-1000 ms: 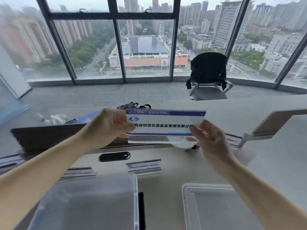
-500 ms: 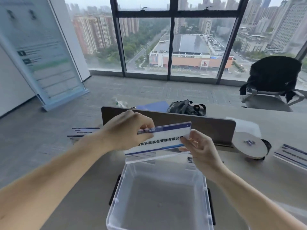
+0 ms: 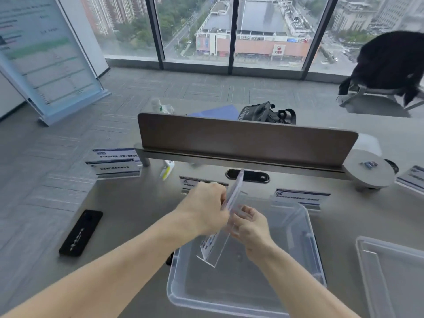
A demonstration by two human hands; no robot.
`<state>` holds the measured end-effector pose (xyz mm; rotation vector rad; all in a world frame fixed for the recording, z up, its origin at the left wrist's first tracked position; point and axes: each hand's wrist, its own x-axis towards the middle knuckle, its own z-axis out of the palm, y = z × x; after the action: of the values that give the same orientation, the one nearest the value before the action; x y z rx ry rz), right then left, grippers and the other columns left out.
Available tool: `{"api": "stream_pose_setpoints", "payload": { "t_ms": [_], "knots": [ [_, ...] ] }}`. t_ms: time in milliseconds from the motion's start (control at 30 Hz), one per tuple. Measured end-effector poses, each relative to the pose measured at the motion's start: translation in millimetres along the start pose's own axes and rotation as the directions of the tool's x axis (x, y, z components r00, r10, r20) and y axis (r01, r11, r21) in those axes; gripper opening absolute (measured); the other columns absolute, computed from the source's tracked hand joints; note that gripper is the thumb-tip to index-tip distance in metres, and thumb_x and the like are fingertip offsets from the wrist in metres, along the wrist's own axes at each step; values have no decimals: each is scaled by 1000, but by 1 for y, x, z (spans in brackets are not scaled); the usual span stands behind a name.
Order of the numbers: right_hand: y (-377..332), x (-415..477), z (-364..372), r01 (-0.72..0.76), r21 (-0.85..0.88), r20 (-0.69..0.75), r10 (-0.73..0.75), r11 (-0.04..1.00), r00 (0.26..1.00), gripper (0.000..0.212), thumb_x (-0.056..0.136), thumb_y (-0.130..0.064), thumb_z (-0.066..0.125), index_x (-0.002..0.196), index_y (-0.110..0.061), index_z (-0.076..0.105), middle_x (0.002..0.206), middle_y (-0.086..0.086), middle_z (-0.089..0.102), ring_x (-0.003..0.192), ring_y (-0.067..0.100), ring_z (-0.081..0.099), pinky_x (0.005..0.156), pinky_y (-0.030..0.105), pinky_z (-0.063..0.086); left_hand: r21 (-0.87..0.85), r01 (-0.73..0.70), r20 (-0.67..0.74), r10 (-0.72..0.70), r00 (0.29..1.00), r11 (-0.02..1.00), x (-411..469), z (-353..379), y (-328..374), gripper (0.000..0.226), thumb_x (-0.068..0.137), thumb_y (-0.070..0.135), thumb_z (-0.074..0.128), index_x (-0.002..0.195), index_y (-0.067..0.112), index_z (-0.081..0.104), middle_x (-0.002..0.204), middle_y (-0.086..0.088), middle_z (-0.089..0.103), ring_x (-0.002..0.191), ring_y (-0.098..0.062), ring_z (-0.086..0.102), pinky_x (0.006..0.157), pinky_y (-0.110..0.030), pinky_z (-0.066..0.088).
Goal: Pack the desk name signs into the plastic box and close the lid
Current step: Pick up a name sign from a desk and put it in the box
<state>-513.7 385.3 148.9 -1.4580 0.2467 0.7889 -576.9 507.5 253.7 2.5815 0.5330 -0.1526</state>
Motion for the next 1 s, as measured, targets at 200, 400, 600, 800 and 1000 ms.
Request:
{"api": "stream_pose_setpoints", "payload": {
  "t_ms": [200,400,600,800,1000],
  "knots": [
    [65,49,-4,-53,-158,66,64,986,996,37,77,-2,78,109,-10,61,102,8,73,89,29,75,71,41,63,-65,191,202,-175,964,979,31,52,-39,20,88,16,55,74,2,61,76,-17,74,53,-26,75,53,-35,63],
    [144,100,7,-112,-544,-81,81,831,993,29,72,3,64,52,-12,52,52,-5,51,53,16,48,46,27,39,175,260,261,-300,918,950,30,128,-68,26,87,3,58,68,11,43,70,-7,51,76,-33,64,58,-33,45],
    [173,119,17,-85,-638,-137,-5,765,991,29,83,-11,69,110,-11,61,93,2,73,84,18,66,64,13,48,327,261,244,-348,905,908,32,166,-82,61,88,-8,58,144,0,33,120,-18,65,112,-39,66,71,-39,41],
    [191,121,29,-76,-612,-91,26,787,996,22,79,-12,68,101,-13,70,95,1,75,90,18,72,67,22,53,317,260,213,-336,917,912,41,167,-95,61,89,-10,55,145,-4,30,119,-20,62,110,-40,65,70,-40,44],
    [187,115,39,-83,-522,-8,92,849,996,25,80,-12,64,57,-16,55,56,-11,56,55,7,44,56,24,35,423,220,192,-325,926,879,39,170,-91,84,94,-10,49,160,-5,-3,133,-20,60,120,-39,63,84,-43,50]
  ]
}}
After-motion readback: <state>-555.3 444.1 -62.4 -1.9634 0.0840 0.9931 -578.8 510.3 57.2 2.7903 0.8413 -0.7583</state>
